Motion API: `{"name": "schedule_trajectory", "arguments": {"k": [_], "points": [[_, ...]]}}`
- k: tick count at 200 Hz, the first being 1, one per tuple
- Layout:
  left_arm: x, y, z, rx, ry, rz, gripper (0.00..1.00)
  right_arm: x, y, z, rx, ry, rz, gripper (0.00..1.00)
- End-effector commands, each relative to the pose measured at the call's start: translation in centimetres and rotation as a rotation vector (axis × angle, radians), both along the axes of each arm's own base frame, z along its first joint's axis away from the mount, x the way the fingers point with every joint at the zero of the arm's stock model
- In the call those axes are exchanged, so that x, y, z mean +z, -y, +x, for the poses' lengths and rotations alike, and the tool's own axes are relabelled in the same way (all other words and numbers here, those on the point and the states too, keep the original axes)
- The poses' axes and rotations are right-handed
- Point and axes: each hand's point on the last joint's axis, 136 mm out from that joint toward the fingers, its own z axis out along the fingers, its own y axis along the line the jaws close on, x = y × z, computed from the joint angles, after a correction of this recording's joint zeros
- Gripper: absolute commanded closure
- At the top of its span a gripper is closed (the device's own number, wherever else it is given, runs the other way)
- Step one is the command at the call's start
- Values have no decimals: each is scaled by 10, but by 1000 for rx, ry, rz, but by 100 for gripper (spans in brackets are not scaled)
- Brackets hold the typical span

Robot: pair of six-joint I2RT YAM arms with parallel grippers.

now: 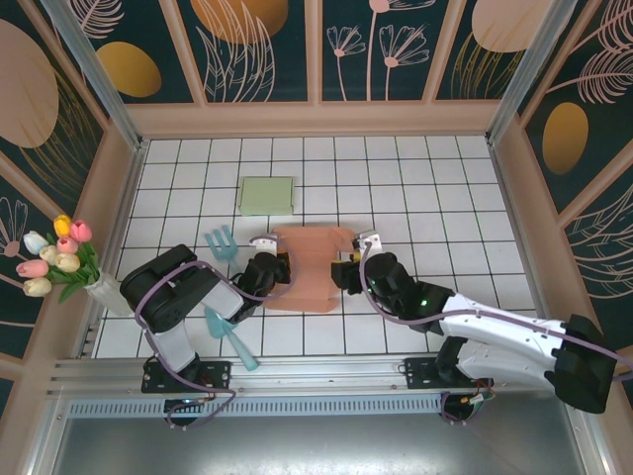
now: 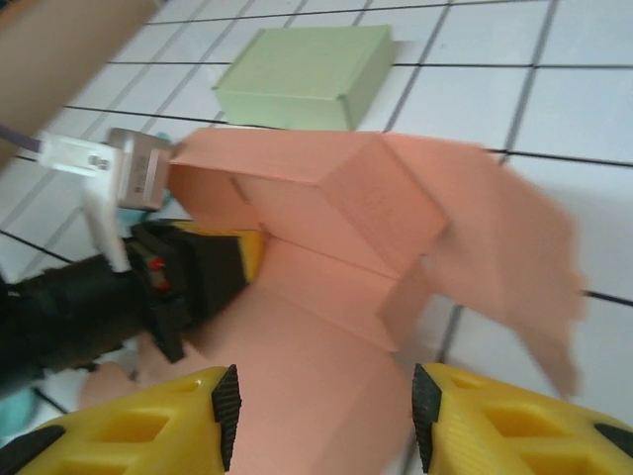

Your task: Fold the paper box

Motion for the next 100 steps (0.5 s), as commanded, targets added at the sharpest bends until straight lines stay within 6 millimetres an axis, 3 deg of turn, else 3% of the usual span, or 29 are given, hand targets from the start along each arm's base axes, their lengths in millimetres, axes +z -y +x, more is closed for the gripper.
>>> {"name": "schedule_trajectory", "arguments": {"k": [1,27,48,72,100], "points": [[3,0,2,-16,36,45,100,19,34,12,-93,87,-168,47],[9,-2,0,-21,56,54,100,36,67,32,-197,192,-298,37],[14,-1,0,-32,67,45,100,40,85,46,-254,221,-287,35],[18,1,-3,-51,80,22,100,23,99,56,-302,196,-270,35],[20,5,-7,-89,86,13,100,-7,90,55,-219,181,-243,35]]}}
